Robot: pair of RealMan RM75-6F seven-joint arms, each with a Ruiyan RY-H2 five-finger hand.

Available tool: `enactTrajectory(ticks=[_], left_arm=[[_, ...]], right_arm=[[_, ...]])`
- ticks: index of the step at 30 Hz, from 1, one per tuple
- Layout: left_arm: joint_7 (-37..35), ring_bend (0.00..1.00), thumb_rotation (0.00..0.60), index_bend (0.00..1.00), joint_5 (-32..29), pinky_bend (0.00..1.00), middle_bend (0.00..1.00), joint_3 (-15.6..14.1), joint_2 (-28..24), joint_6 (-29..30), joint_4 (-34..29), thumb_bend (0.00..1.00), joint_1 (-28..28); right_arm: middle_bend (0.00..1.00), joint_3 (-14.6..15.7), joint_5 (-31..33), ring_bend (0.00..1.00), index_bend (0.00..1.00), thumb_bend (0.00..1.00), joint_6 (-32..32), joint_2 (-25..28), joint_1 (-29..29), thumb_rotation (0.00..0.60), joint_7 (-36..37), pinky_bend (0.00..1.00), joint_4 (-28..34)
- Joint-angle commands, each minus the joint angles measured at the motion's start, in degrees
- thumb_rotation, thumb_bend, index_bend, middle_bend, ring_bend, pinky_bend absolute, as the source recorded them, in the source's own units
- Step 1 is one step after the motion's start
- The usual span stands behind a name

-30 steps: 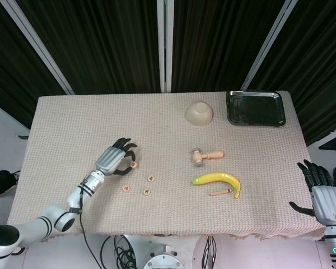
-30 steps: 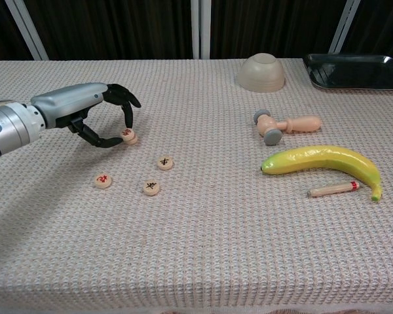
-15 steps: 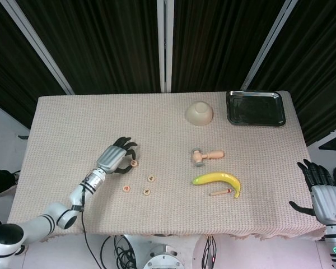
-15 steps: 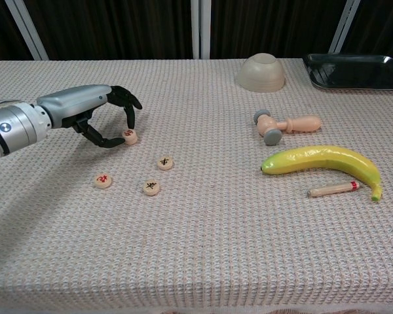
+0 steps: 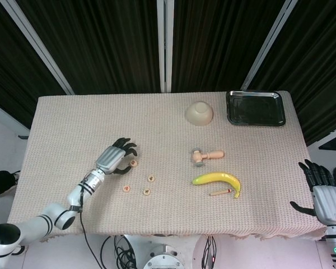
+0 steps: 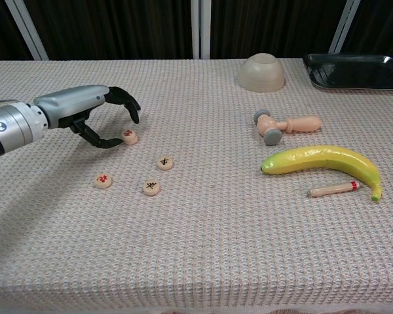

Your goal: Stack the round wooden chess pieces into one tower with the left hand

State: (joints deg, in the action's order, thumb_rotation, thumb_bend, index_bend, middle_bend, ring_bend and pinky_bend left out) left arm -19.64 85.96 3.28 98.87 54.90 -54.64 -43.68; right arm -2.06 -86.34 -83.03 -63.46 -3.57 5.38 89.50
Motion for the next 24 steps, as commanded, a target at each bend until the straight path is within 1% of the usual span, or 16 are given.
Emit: enactTrajectory(ticks=[1, 6, 8, 11, 16, 20, 24], left_arm=[[1.8, 0.00, 0.600, 0.33, 0.5, 0.00, 0.14, 0.2, -2.1, 2.9, -3.6, 0.33, 1.0], [4.9, 0.00, 0.600, 0.33, 2.5, 0.00, 0.14, -0.3, -5.6, 7.5, -10.9, 0.33, 2.5], [6.4, 0.00, 0.600, 0.33, 3.5, 0.00, 0.14, -0.9, -6.2, 7.8, -13.1, 0.32, 2.5], [7.8, 0.00, 0.600, 0.33, 4.2, 0.00, 0.14, -1.7, -5.8, 6.6, -14.8, 0.32, 2.0], [8.6, 0.00, 0.600, 0.35, 4.4, 0.00, 0.14, -2.6, -3.4, 4.3, -14.7, 0.32, 1.1], [9.0, 0.00, 0.600, 0.36, 4.5, 0.00, 0.14, -2.5, -1.3, 3.7, -12.6, 0.32, 0.6], [8.8, 0.00, 0.600, 0.36, 4.3, 0.00, 0.14, -2.5, -0.6, 3.1, -11.4, 0.32, 0.3]], right_arm=[[0.00, -0.1, 0.1, 0.00, 0.00, 0.00, 0.1, -0.1, 0.0, 0.600, 0.1, 0.00, -0.1], [0.00, 0.0, 0.5, 0.00, 0.00, 0.00, 0.7, -0.5, -0.2, 0.600, 0.3, 0.00, -0.8], [0.00, 0.0, 0.5, 0.00, 0.00, 0.00, 1.0, -0.7, -0.3, 0.600, 0.4, 0.00, -1.0], [0.00, 0.2, 0.1, 0.00, 0.00, 0.00, 0.8, -0.8, -0.2, 0.600, 0.4, 0.00, -1.0], [0.00, 0.3, 0.2, 0.00, 0.00, 0.00, 0.5, -0.8, 0.0, 0.600, 0.9, 0.00, -1.3], [0.00, 0.4, 0.1, 0.00, 0.00, 0.00, 0.6, -0.9, 0.1, 0.600, 1.4, 0.00, -1.8], [0.00, 0.3, 0.2, 0.00, 0.00, 0.00, 0.6, -0.9, 0.0, 0.600, 2.0, 0.00, -2.2]])
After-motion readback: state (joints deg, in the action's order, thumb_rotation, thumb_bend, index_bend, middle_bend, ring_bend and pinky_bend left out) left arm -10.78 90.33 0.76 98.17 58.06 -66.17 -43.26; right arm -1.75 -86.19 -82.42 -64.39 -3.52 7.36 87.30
